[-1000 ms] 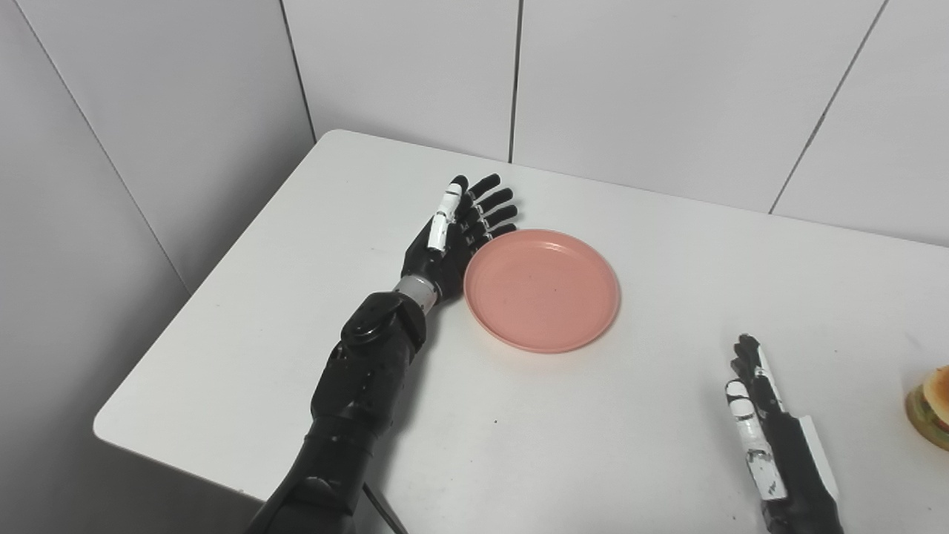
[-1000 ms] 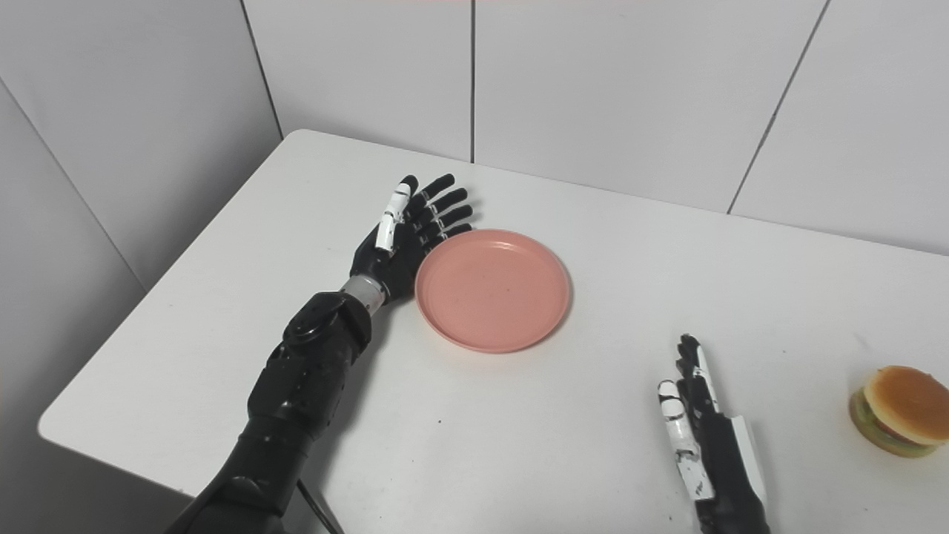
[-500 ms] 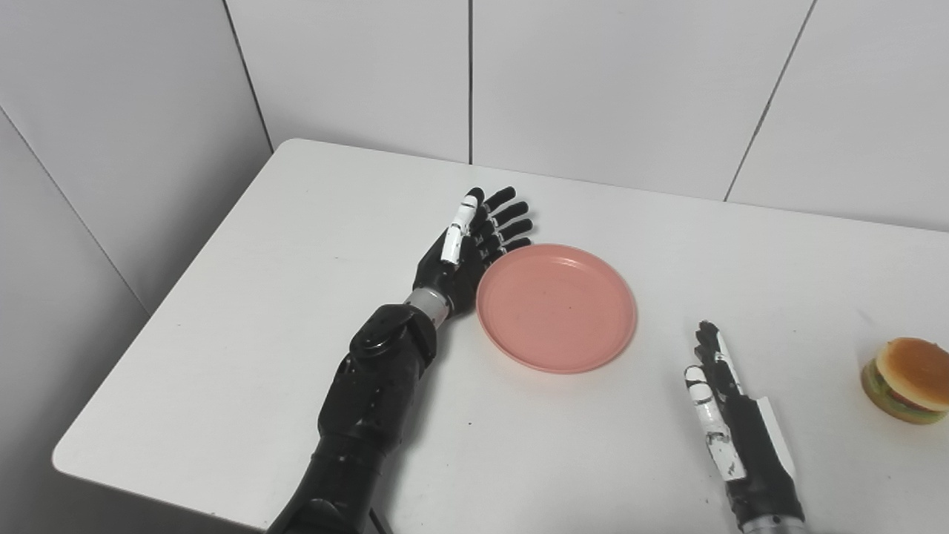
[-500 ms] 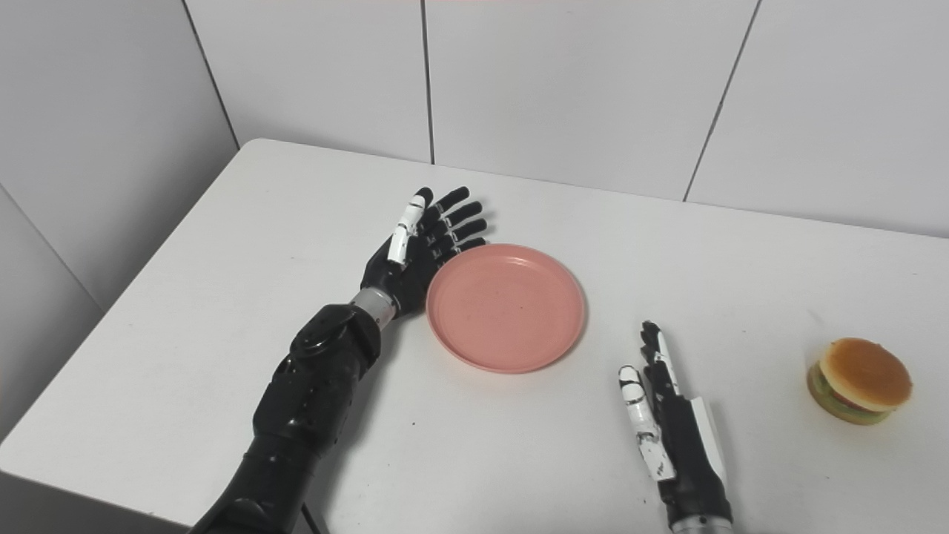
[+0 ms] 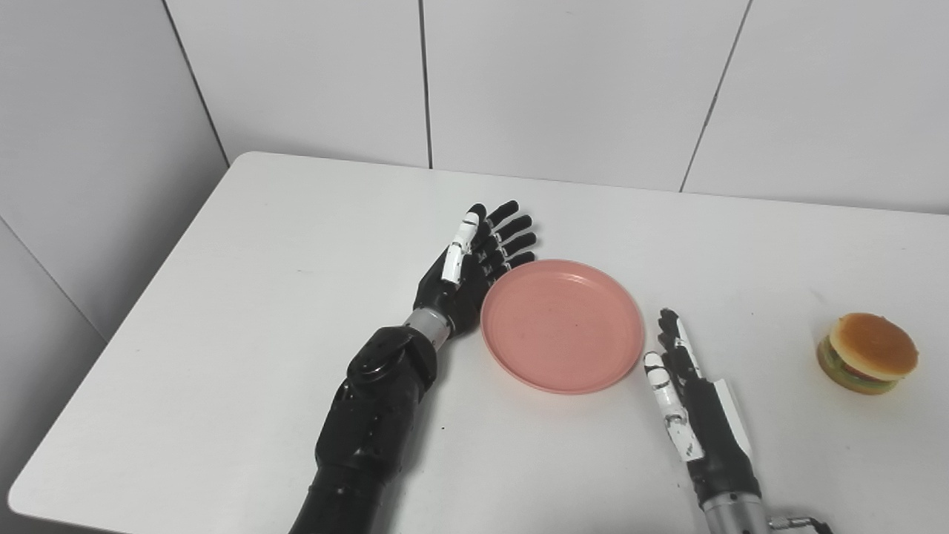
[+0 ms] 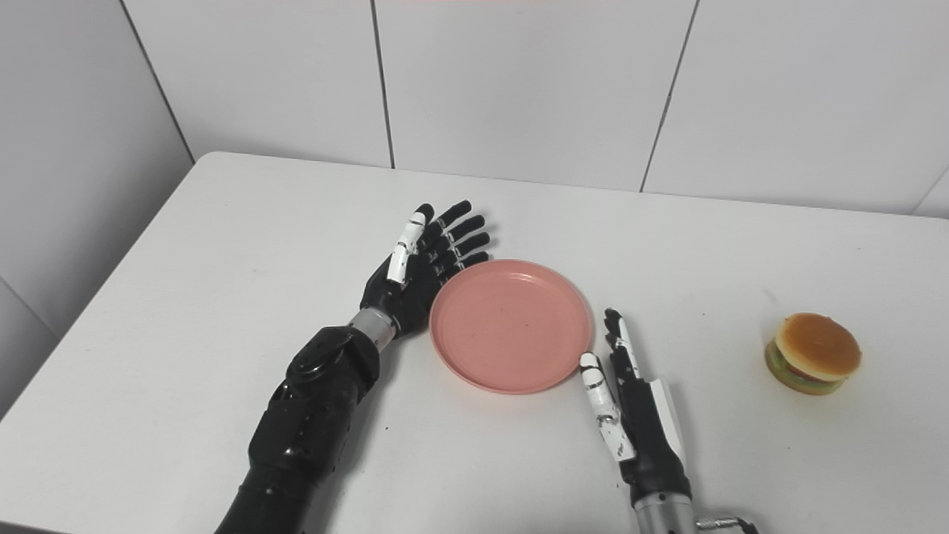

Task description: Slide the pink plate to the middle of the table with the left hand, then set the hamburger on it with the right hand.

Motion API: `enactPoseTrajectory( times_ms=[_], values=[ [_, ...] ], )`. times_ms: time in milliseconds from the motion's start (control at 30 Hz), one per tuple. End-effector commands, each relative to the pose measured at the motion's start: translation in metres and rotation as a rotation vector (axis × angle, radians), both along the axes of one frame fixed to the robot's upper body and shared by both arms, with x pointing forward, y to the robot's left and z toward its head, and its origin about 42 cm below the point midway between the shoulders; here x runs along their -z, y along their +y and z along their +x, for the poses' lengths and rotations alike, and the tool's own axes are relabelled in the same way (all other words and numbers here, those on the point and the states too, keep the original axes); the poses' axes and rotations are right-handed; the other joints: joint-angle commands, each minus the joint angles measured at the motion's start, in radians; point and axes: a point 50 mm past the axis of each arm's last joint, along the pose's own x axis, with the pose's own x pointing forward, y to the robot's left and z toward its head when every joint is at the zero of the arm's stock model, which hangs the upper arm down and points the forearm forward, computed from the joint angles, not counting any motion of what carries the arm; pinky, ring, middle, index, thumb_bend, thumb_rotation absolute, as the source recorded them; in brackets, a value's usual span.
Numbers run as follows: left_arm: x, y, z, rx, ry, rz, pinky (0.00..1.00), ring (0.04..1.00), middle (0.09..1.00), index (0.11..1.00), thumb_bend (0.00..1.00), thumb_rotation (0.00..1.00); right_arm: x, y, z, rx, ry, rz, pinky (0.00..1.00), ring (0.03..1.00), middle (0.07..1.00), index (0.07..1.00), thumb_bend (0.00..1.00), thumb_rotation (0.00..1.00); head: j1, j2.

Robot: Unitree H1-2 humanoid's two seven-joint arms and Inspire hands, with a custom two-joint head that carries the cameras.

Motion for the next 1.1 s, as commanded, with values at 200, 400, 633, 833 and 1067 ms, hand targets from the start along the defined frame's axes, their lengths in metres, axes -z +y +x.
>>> enactPoseTrajectory(
  times_ms=[200,400,633,833,1067],
  values=[
    [0.02,-0.004,-0.014,0.019,0.058,0.008,0.87,0.871,0.882,0.878,0.38,1.0,-0.004,0.01,0.005,0.01,0.003,0.01,1.0,1.0,1.0,1.0,0.3,1.0,-0.034,0.002],
    [0.021,0.0,-0.014,0.013,0.063,0.005,0.86,0.874,0.884,0.879,0.38,1.0,-0.006,0.011,0.008,0.033,-0.015,0.005,1.0,1.0,1.0,1.0,0.29,1.0,-0.072,0.007],
    [0.022,0.006,-0.013,0.008,0.067,0.002,0.86,0.873,0.883,0.88,0.39,1.0,-0.011,0.008,0.012,0.071,-0.063,-0.034,0.99,1.0,1.0,1.0,0.31,1.0,-0.124,0.006],
    [0.027,0.012,-0.014,0.009,0.066,0.03,0.86,0.871,0.878,0.872,0.38,1.0,-0.021,0.0,0.017,0.118,-0.12,-0.059,0.95,0.996,1.0,1.0,0.37,1.0,-0.169,-0.003],
    [0.039,0.025,-0.01,0.0,0.092,0.041,0.89,0.887,0.894,0.882,0.39,1.0,-0.042,-0.012,0.032,0.198,-0.227,-0.152,0.95,0.984,1.0,1.0,0.34,1.0,-0.262,-0.031]
  ],
)
